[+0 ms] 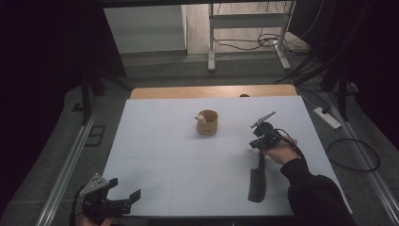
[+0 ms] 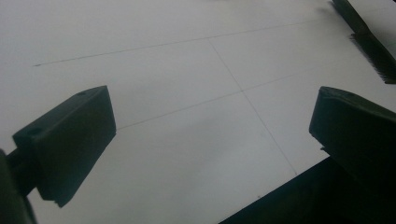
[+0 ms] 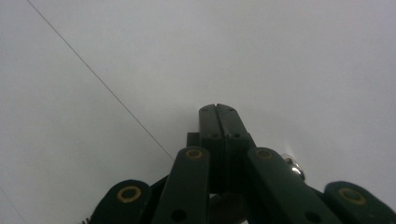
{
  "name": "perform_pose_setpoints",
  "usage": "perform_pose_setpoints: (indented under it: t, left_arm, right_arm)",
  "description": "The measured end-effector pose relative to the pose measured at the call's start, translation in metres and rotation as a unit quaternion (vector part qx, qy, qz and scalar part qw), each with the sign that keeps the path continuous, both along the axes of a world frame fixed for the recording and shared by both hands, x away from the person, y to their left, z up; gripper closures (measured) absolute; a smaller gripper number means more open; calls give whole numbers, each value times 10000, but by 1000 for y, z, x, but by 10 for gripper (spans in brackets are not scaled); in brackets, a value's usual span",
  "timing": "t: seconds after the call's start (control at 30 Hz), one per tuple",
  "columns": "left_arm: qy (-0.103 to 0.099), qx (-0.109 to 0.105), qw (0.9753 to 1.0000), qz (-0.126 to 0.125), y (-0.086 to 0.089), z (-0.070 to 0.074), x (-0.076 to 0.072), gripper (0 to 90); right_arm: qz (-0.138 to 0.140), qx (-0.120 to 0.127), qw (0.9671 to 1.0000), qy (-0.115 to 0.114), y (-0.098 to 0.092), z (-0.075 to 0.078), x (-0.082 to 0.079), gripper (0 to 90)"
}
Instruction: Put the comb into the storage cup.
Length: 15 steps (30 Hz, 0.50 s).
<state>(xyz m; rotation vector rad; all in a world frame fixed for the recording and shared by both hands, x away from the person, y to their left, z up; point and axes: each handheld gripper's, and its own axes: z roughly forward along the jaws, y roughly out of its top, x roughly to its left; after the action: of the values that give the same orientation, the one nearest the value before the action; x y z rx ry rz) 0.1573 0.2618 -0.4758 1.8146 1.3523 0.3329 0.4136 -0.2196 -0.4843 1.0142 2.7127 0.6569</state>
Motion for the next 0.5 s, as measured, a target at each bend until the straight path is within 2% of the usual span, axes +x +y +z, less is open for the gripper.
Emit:
perform_pose_setpoints:
  t: [0.2, 0.33, 0.5]
  left_arm:
    - [2, -7, 10000, 0, 0, 0, 0, 6]
    - [4, -26, 10000, -2, 1, 0, 0, 7]
    - [8, -31, 10000, 1, 1, 0, 0, 7]
  right_arm:
    - [17, -98, 10000, -3, -1, -5, 3, 895]
    - [-73, -127, 9999, -52, -3, -7, 5, 896]
    - [-160, -158, 9997, -9, -8, -9, 8, 896]
